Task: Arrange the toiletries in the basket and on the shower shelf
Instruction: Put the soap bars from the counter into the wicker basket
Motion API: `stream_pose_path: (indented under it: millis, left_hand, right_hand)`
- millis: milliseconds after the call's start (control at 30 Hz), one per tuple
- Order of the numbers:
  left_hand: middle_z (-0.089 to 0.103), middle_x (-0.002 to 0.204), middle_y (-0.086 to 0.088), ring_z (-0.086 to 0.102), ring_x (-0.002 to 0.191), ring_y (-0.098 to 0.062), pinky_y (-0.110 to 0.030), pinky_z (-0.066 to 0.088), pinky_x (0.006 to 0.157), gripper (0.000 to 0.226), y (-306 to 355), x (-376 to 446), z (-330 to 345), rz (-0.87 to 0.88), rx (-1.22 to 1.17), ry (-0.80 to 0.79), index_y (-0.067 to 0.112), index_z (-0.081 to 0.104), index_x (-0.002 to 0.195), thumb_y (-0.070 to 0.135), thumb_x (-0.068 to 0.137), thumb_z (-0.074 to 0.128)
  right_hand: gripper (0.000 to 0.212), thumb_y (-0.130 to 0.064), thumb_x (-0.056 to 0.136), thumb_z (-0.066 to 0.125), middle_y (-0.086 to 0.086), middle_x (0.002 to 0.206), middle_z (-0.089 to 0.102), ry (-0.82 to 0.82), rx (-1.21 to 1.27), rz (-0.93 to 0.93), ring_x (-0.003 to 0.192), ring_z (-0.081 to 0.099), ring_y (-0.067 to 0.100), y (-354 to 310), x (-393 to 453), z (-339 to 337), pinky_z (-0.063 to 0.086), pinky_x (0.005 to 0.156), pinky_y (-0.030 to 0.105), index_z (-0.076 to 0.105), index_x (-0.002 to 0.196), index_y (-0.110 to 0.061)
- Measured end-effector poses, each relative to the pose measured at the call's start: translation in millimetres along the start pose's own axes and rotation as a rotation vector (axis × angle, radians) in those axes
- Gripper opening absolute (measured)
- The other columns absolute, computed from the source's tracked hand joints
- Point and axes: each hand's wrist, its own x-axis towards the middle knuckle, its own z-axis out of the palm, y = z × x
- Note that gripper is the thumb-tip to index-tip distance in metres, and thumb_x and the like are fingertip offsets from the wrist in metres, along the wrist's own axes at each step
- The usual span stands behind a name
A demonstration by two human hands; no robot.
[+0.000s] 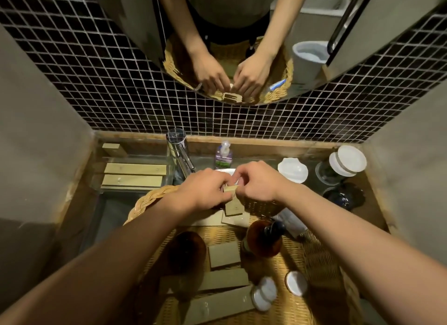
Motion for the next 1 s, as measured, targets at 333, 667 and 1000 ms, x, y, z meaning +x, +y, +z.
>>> stream_pose_path:
  millis: [333,667,1000]
  left_hand:
    - [0.063,0.119,0.006,0.059,0.106,-0.020,-0.040,0.052,0.083,0.040,6.3,-10.5,36.4,0.292,0.276,-0.177,0.029,0.057,0.126,0.042,0.088,0.056]
    - [0.062,0.104,-0.002,0.056,0.086,-0.022,-0.034,0.040,0.064,0.037,2.8,-3.1,44.3,0.364,0.468,-0.237,0.018,0.060,0.112,0.047,0.088,0.056]
    - [0.060,0.094,0.011,0.054,0.084,-0.013,-0.031,0.043,0.064,0.018,1.7,-15.2,17.8,0.202,0.146,-0.187,0.037,0.049,0.092,0.043,0.079,0.060]
  right_hand:
    - [0.021,-0.019,0.083,0.059,-0.015,0.074,0.063,0.087,-0.021,0.064,0.072,0.059,0.005,28.4,-17.1,-6.3,0.051,0.069,0.029,0.060,0.085,-0.041]
    - [0.026,-0.019,0.079,0.066,-0.013,0.071,0.067,0.103,0.050,0.080,0.070,0.062,0.002,32.8,-24.6,3.5,0.050,0.066,0.025,0.060,0.092,-0.040]
    - [0.024,-0.019,0.081,0.066,-0.013,0.071,0.067,0.127,0.057,0.079,0.070,0.061,0.000,24.2,-25.7,-8.5,0.046,0.064,0.022,0.062,0.095,-0.037]
